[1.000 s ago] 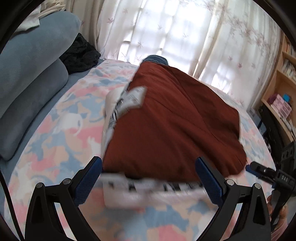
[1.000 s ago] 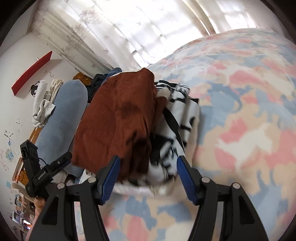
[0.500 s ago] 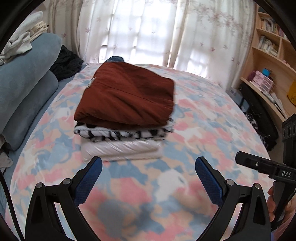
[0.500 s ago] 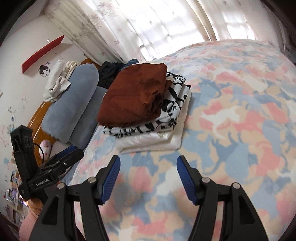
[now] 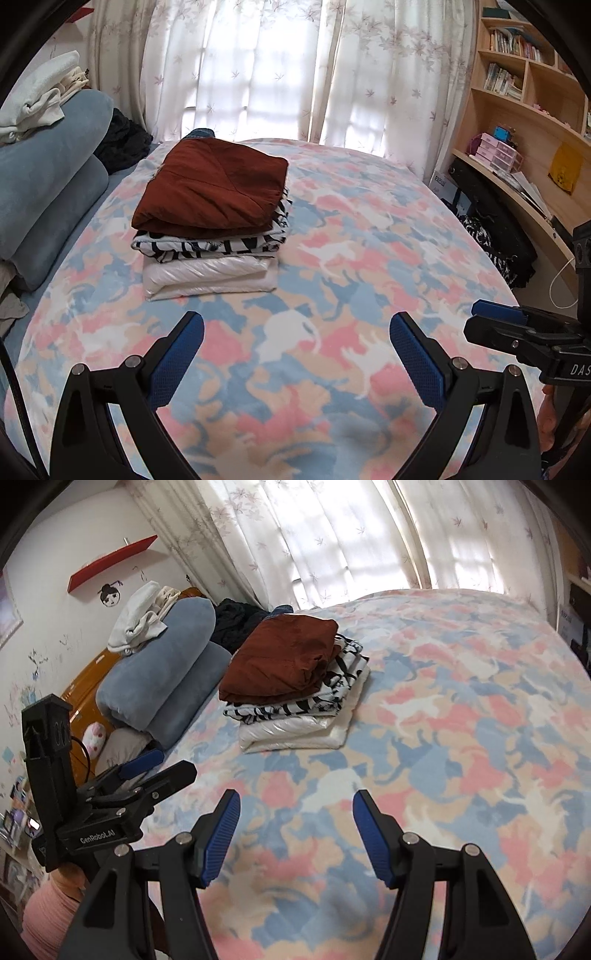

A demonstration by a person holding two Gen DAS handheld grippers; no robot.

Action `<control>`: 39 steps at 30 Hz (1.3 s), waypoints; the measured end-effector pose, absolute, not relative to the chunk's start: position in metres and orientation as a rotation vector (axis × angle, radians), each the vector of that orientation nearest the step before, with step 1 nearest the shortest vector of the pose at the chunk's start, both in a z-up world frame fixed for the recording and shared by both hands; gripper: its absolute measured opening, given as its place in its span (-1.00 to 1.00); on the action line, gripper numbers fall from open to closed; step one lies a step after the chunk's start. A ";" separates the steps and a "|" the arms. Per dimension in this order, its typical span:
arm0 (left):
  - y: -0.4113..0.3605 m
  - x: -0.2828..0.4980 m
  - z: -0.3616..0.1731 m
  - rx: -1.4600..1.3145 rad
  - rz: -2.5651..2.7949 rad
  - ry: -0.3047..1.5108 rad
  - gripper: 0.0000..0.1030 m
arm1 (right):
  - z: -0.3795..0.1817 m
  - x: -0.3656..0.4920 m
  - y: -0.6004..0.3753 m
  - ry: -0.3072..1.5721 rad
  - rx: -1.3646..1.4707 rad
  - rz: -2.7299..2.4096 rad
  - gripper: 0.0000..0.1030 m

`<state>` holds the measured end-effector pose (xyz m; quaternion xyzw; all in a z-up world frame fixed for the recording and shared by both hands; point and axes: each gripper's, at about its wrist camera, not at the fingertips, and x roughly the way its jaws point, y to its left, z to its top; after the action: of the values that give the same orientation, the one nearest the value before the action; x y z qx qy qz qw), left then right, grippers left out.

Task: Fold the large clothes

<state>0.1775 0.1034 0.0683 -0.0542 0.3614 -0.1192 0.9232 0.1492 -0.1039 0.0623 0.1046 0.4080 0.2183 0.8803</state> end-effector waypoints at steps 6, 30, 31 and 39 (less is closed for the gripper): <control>0.088 0.151 0.067 -0.138 -0.259 0.736 0.94 | 0.062 0.123 -0.119 0.838 0.189 0.432 0.23; 0.038 0.063 0.003 -0.124 -0.098 0.774 0.98 | -0.001 0.034 -0.150 0.790 0.199 0.153 0.68; 0.033 0.060 0.003 -0.113 -0.094 0.768 0.98 | -0.002 0.032 -0.150 0.798 0.201 0.153 0.68; 0.014 0.045 0.007 -0.054 -0.059 0.742 0.98 | -0.005 0.015 -0.154 0.794 0.197 0.128 0.68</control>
<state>0.0450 0.0143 0.0069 -0.0262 0.3624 -0.0286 0.9312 0.0149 -0.1544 -0.0053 0.0957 0.3859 0.0620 0.9155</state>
